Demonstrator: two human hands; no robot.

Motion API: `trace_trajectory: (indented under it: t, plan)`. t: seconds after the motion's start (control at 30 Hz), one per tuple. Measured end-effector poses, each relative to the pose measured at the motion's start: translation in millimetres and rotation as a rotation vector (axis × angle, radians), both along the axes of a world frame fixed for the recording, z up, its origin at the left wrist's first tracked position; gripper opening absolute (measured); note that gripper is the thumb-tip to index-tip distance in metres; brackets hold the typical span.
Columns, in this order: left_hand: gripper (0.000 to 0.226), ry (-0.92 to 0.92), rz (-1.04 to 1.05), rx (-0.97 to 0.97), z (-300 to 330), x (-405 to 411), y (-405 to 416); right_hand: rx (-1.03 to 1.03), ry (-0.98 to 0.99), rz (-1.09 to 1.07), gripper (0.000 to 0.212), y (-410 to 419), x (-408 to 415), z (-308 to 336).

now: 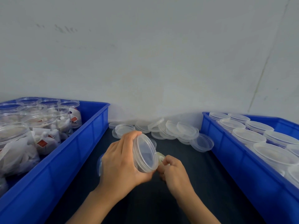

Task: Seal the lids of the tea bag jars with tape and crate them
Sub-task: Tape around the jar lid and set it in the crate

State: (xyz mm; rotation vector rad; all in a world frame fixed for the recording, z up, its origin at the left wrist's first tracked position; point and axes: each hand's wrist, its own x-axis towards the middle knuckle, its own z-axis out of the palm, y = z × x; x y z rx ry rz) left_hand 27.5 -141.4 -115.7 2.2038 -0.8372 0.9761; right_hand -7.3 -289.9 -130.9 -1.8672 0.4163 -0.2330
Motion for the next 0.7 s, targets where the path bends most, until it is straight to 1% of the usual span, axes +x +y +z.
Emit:
trace_trajectory:
  t: [0.13, 0.3, 0.33, 0.4, 0.43, 0.47, 0.5, 0.53, 0.6, 0.7]
  plan:
    - [0.095, 0.013, 0.0, 0.024, 0.5, -2.1, -1.2, -0.031, 0.008, -0.039, 0.021, -0.9, -0.7, -1.0]
    - [0.095, 0.107, -0.011, 0.009, 3.9, -7.7, -3.2, -0.073, 0.012, -0.062, 0.023, -2.4, -0.1, -4.5]
    - [0.096, 0.126, -0.032, -0.008, 3.6, -9.2, -1.9, -0.079, 0.009, -0.061, 0.022, -4.5, 0.8, -5.2]
    - [0.094, 0.234, -0.132, -0.151, 1.9, -19.3, -0.9, -0.139, -0.033, -0.132, 0.016, -14.4, 4.6, -1.4]
    - [0.091, 0.312, -0.207, -0.231, 1.0, -26.8, -4.0, -0.164, -0.062, -0.215, 0.017, -26.8, 6.1, 2.0]
    - [0.088, 0.371, -0.267, -0.262, 2.2, -31.0, -7.9, -0.151, -0.088, -0.29, 0.021, -39.7, 6.5, 4.9]
    - [0.088, 0.396, -0.276, -0.254, 1.3, -32.1, -12.0, -0.147, -0.085, -0.319, 0.024, -47.6, 3.3, 3.9]
    - [0.09, 0.399, -0.254, -0.232, 0.1, -30.1, -16.3, -0.194, -0.068, -0.295, 0.026, -50.2, -0.5, 1.9]
    - [0.095, 0.397, -0.183, -0.228, 0.5, -21.2, -22.6, -0.338, -0.009, -0.178, 0.025, -44.6, -5.1, -7.5]
    - [0.097, 0.405, -0.152, -0.25, 0.3, -9.3, -19.8, -0.356, -0.064, -0.069, 0.024, -27.8, -5.0, -13.5]
